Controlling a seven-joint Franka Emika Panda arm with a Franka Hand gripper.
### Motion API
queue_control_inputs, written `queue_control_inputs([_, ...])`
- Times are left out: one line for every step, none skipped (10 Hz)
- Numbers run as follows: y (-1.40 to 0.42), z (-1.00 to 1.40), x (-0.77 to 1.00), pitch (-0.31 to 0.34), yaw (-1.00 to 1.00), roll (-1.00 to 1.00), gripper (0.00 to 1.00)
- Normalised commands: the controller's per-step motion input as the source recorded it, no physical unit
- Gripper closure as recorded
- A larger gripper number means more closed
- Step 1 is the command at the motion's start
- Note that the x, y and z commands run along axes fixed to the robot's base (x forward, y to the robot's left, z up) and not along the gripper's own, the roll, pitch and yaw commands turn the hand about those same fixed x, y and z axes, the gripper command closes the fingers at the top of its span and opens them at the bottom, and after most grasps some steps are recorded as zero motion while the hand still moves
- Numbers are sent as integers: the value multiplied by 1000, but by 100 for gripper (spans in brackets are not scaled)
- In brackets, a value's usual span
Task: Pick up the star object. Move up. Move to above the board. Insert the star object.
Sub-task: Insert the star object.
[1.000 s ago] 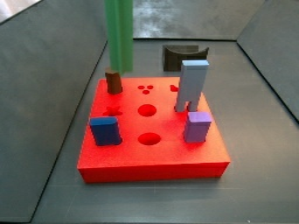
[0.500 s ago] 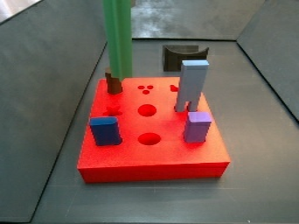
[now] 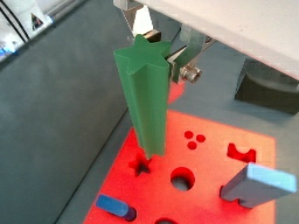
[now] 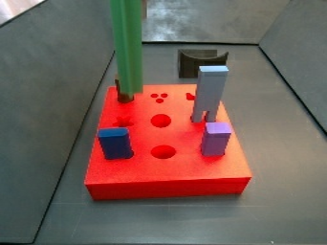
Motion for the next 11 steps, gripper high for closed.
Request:
queue_control_inputs([-46, -306, 0, -33, 6, 0, 100])
queue_control_inputs([-77, -40, 0, -30, 0, -16, 100])
queue_control_inputs([-54, -57, 0, -26, 0, -1, 100])
queue_control_inputs([0, -100, 0, 0, 0, 0, 100])
queue_control_inputs([0, -191, 0, 0, 0, 0, 100])
queue_control_inputs([0, -309, 0, 0, 6, 0, 100])
queue_control_inputs([0, -100, 0, 0, 0, -14, 100])
queue_control_inputs([0, -43, 0, 0, 0, 0, 100])
queue_control_inputs([0, -331, 0, -41, 0, -40, 100])
queue_control_inputs([0, -114, 0, 0, 0, 0, 100])
queue_control_inputs([0, -34, 0, 0, 0, 0, 100])
